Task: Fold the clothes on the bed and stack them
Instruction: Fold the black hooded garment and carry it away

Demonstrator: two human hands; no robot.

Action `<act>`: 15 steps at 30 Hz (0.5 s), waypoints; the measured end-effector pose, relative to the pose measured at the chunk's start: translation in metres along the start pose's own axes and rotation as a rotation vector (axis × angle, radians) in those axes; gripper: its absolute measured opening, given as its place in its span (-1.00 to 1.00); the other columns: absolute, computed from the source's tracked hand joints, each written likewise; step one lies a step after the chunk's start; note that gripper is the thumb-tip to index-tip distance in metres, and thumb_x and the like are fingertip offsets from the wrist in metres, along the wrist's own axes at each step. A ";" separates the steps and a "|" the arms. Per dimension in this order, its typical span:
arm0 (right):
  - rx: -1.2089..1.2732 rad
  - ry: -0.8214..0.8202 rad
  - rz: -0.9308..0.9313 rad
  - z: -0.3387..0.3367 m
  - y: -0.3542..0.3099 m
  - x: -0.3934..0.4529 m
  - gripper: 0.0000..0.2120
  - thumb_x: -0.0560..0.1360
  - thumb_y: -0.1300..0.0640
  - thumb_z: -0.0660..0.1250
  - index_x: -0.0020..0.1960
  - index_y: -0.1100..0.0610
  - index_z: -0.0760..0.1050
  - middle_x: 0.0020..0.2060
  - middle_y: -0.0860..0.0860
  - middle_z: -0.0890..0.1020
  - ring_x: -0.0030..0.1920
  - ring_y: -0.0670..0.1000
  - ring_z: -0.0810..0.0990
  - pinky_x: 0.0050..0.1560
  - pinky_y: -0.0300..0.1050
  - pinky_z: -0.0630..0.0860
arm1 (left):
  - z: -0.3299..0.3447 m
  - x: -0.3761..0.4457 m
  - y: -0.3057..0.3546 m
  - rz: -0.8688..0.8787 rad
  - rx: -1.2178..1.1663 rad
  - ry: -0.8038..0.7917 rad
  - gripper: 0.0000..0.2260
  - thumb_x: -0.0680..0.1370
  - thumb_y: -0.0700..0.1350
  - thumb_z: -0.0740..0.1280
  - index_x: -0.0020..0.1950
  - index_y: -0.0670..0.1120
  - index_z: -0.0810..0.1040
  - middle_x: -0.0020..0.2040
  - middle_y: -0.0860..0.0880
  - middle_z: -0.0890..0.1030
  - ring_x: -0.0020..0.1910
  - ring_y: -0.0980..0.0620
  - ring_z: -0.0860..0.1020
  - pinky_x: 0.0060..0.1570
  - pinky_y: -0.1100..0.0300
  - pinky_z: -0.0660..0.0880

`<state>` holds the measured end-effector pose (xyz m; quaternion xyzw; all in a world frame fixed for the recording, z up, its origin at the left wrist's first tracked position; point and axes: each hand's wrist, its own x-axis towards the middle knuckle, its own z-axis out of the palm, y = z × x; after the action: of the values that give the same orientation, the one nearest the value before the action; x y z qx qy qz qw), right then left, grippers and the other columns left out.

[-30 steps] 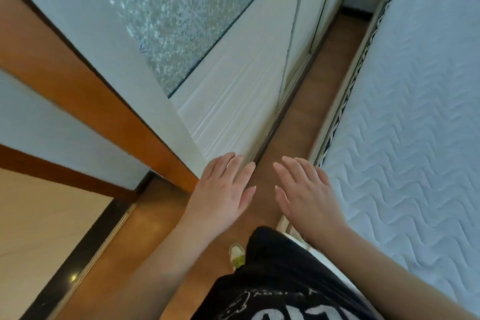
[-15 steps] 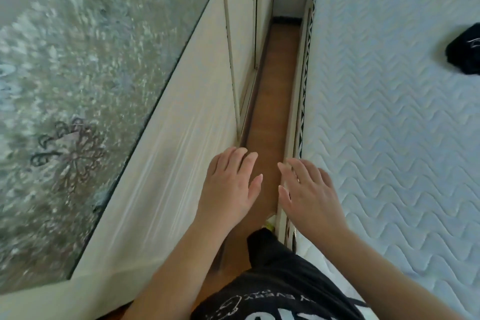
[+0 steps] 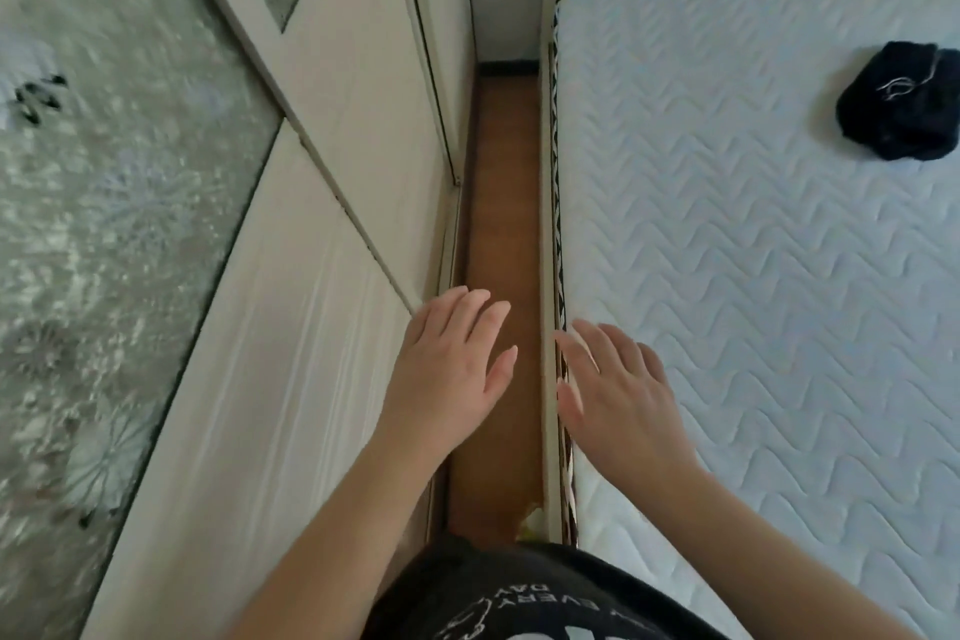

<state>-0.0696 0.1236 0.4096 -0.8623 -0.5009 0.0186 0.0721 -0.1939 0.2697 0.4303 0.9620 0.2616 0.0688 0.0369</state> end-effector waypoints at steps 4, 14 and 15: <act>-0.025 0.048 0.078 -0.007 0.029 0.037 -0.57 0.52 0.01 0.33 0.35 0.12 0.48 0.31 0.08 0.53 0.31 0.15 0.50 0.28 0.11 0.44 | 0.005 0.064 0.005 0.116 0.049 0.026 -0.59 0.63 0.12 0.12 0.38 -0.05 0.45 0.34 -0.05 0.49 0.39 -0.10 0.39 0.40 -0.05 0.31; -0.025 0.157 0.366 -0.007 0.102 0.156 -0.57 0.51 0.03 0.34 0.34 0.15 0.49 0.32 0.10 0.52 0.31 0.17 0.49 0.26 0.12 0.44 | 0.041 0.272 0.012 0.397 -0.008 -0.024 -0.57 0.64 0.16 0.04 0.40 -0.02 0.38 0.37 -0.04 0.46 0.42 -0.08 0.35 0.43 -0.03 0.24; -0.028 0.155 0.412 -0.007 0.109 0.171 -0.56 0.52 0.02 0.33 0.35 0.15 0.48 0.33 0.10 0.52 0.33 0.16 0.48 0.27 0.12 0.43 | 0.047 0.298 0.014 0.432 -0.021 -0.034 -0.57 0.64 0.16 0.04 0.41 -0.02 0.38 0.38 -0.04 0.45 0.43 -0.08 0.33 0.43 -0.03 0.23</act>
<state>0.1095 0.2176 0.4080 -0.9463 -0.3070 -0.0405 0.0932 0.0742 0.4078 0.4193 0.9963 0.0477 0.0615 0.0358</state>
